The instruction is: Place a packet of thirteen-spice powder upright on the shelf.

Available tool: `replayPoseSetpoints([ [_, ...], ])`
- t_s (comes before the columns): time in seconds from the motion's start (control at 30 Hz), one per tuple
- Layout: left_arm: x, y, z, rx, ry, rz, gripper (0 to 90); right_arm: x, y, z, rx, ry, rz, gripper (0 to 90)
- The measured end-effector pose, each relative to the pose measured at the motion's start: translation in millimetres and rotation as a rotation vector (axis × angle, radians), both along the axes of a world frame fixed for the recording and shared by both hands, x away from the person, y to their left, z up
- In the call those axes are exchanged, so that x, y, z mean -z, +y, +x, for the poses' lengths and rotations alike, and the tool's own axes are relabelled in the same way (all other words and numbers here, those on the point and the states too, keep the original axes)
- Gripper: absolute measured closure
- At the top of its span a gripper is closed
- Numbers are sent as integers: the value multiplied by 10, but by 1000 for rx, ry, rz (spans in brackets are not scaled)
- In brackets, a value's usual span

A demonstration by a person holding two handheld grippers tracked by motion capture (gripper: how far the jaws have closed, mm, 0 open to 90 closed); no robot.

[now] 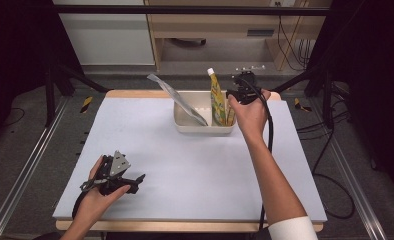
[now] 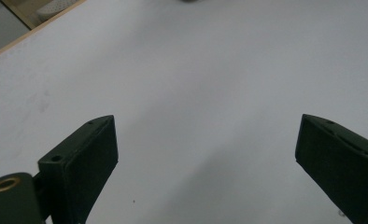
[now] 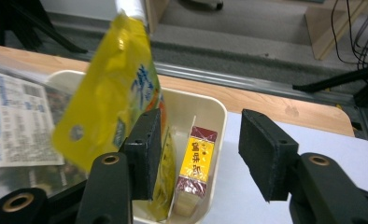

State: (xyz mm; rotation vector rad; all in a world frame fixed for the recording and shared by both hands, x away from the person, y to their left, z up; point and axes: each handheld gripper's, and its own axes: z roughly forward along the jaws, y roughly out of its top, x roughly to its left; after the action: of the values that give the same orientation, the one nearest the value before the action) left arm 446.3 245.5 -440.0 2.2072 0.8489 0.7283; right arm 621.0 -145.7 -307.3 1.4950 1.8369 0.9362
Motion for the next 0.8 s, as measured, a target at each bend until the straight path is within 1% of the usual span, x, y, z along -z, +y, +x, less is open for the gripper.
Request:
replayPoseSetpoints([
  [0.07, -1, 5, 2, -3, 1, 0, 55, -15, -13, -66, -11, -17, 5, 483],
  [0.13, 5, 3, 5, -6, 0, -6, 55, -20, -25, -145, -19, -34, -3, 474],
  [0.17, 5, 6, 6, -5, 2, -1, 55, -18, -33, -184, -24, -37, -4, 463],
  [0.23, 7, 6, 6, -7, 1, -3, 54, -13, -56, -271, -34, -43, 11, 432],
  [0.27, 8, 7, 7, -11, -1, -5, 53, -8, -65, -299, -41, -51, 6, 426],
  [0.33, 10, 14, 12, -15, 0, -6, 52, 5, -87, -377, -50, -55, 18, 397],
  [0.47, 13, 31, 23, -22, -1, -7, 48, 80, -122, -520, -72, -67, 3, 351],
  [0.5, 12, 35, 24, -24, 0, -7, 46, 107, -134, -552, -76, -67, 3, 335],
  [0.53, 6, 42, 24, -24, -1, 0, 45, 129, -148, -577, -79, -56, 5, 312],
  [0.57, 10, 41, 23, -27, -2, -12, 45, 148, -164, -600, -80, -49, 5, 298],
  [0.63, 10, 45, 25, -29, -3, -14, 45, 193, -206, -660, -79, -59, 11, 274],
  [0.8, 12, 57, 30, -34, -6, -20, 43, 288, -287, -767, -77, -59, 18, 230],
])
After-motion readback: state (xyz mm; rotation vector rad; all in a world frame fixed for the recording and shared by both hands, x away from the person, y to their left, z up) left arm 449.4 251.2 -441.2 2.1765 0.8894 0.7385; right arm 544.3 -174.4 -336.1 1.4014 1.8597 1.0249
